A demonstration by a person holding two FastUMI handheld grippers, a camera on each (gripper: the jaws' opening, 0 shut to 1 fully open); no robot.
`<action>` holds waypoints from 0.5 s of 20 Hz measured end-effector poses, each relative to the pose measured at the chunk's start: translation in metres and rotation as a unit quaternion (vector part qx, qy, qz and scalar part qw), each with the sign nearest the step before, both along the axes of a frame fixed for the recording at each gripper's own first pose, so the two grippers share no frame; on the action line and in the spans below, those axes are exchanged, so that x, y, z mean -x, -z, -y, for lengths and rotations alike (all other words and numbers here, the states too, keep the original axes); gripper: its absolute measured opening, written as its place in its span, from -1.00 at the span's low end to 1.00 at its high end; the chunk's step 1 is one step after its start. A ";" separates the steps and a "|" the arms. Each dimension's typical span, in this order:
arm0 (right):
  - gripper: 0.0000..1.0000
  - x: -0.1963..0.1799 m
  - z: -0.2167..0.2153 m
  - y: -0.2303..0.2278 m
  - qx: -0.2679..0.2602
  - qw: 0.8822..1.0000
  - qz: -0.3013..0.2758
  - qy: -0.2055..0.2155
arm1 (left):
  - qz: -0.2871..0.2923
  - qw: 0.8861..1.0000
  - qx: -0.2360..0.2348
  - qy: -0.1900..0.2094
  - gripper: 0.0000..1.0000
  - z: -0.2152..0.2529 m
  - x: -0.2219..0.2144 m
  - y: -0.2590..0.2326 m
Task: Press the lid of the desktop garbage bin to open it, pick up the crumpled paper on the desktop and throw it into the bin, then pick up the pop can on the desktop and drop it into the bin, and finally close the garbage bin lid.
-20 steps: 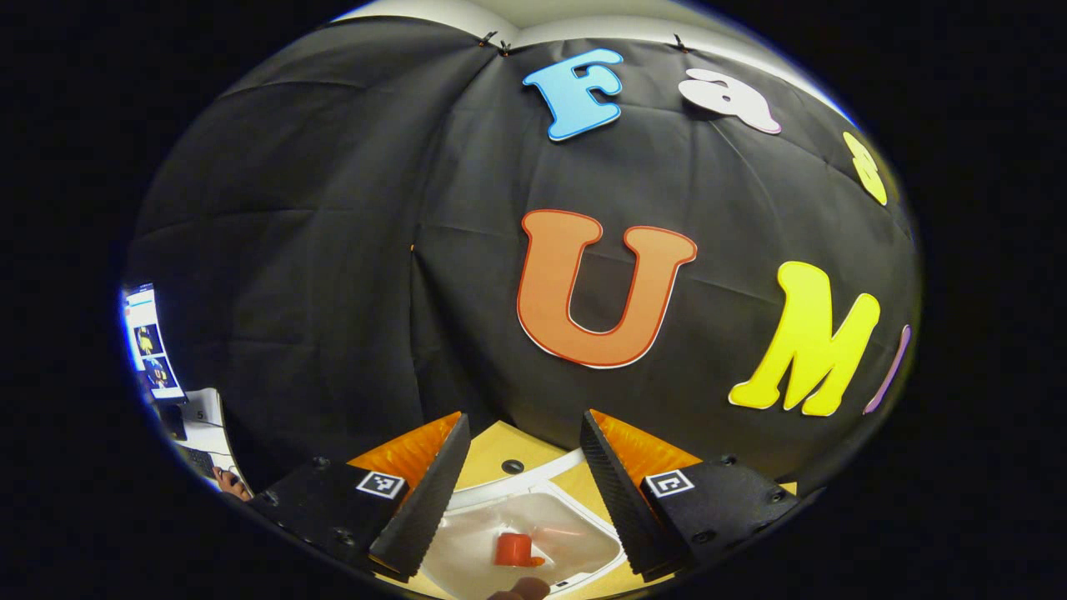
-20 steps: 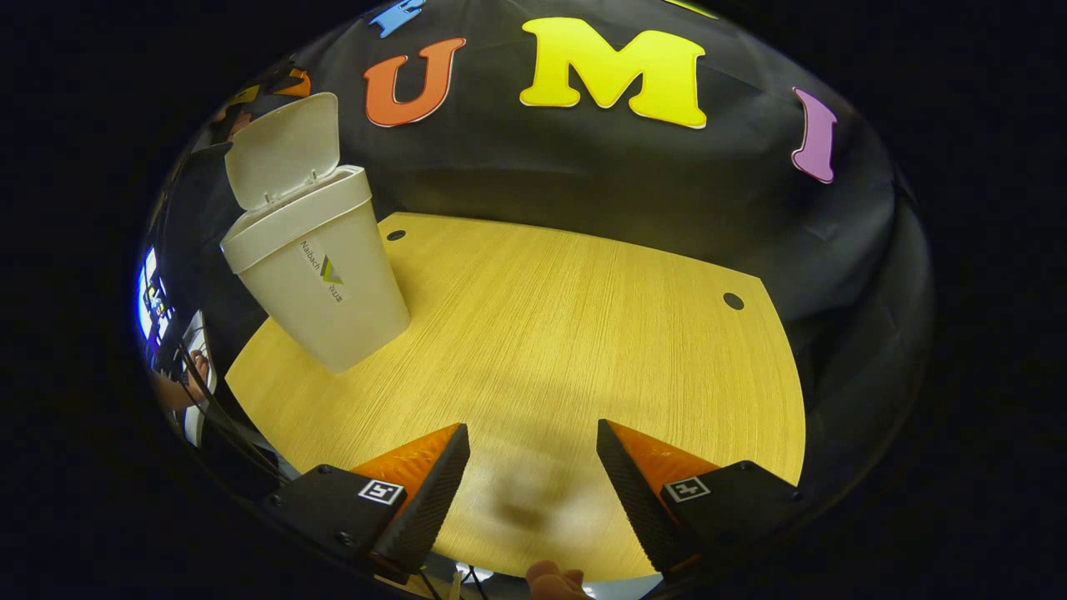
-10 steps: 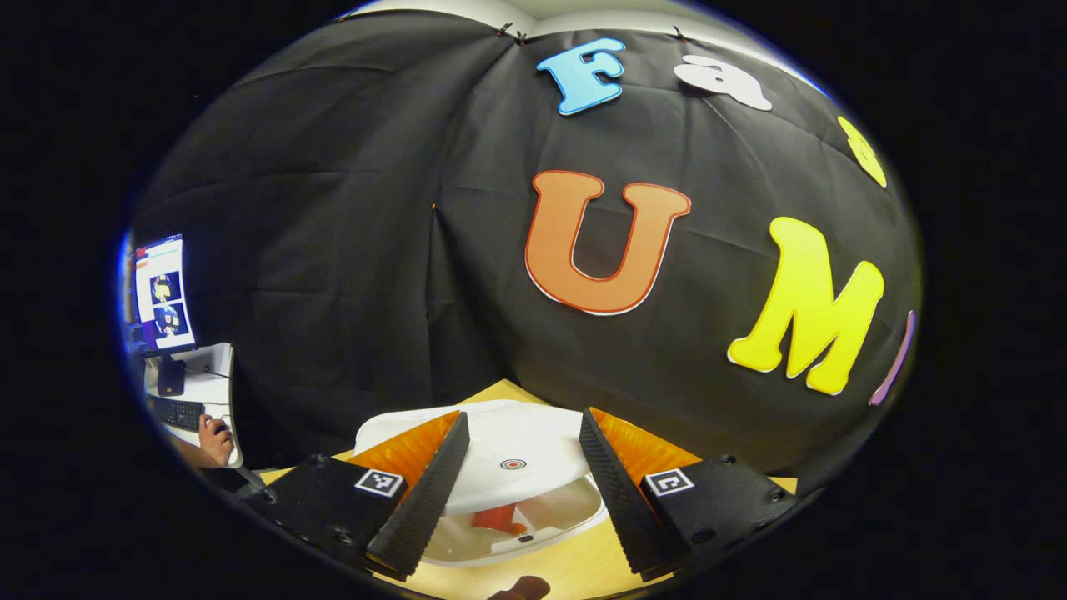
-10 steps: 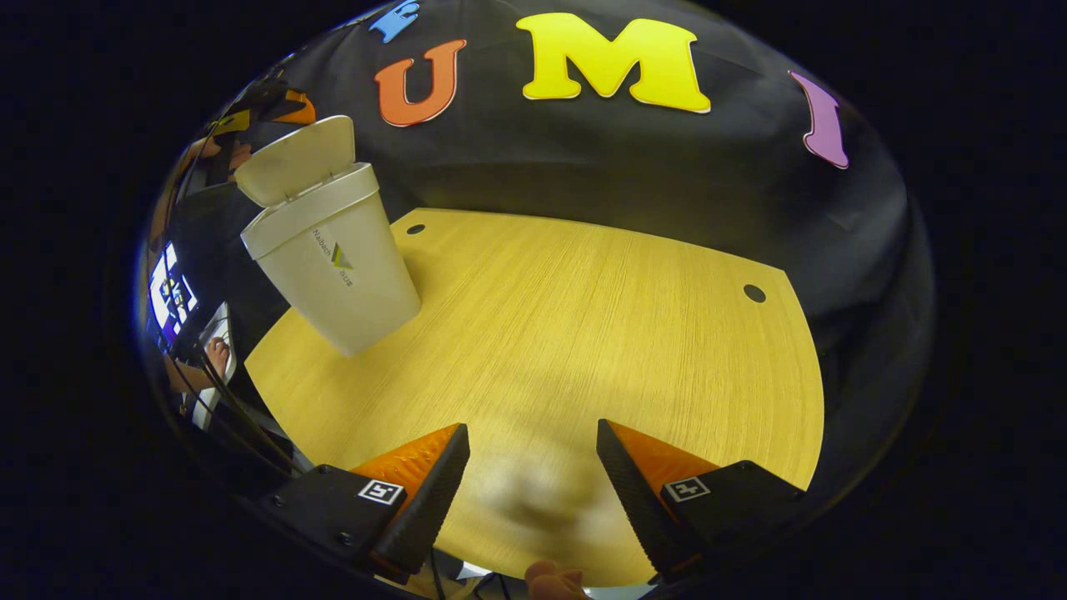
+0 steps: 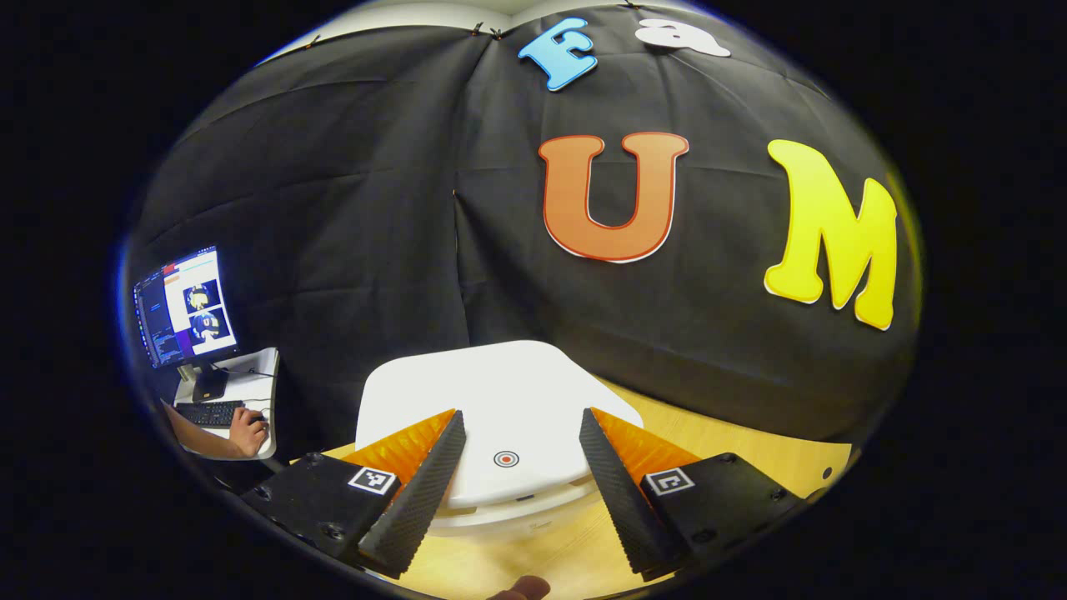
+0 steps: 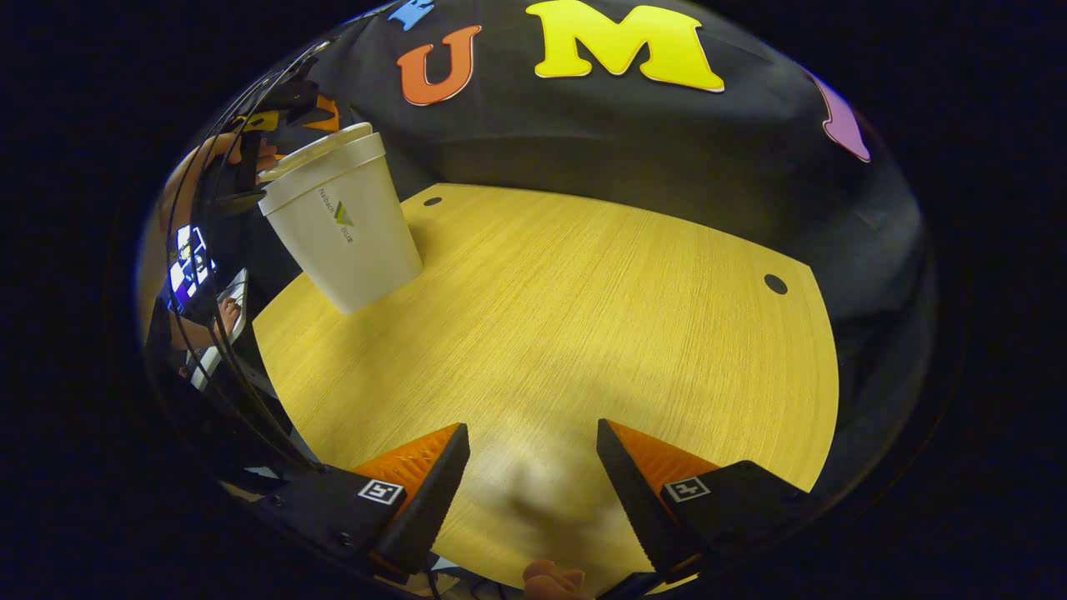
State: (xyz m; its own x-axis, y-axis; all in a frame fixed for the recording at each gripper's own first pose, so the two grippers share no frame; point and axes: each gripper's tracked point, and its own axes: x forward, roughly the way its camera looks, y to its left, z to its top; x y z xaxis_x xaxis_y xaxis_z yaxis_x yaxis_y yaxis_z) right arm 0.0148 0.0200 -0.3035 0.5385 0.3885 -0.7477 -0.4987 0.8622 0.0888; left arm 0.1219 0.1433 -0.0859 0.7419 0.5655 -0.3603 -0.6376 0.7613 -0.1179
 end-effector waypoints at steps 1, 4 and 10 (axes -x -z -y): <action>0.94 -0.003 0.001 0.003 -0.001 1.000 -0.005 0.002 | -0.003 1.000 -0.001 -0.003 0.85 0.000 0.001 0.003; 0.94 -0.010 0.001 0.011 -0.004 1.000 -0.015 -0.001 | -0.004 1.000 -0.012 -0.010 0.86 0.000 0.002 0.005; 0.94 -0.013 -0.005 0.025 0.001 0.999 -0.021 -0.026 | 0.016 0.998 -0.046 -0.031 0.86 0.004 0.001 0.008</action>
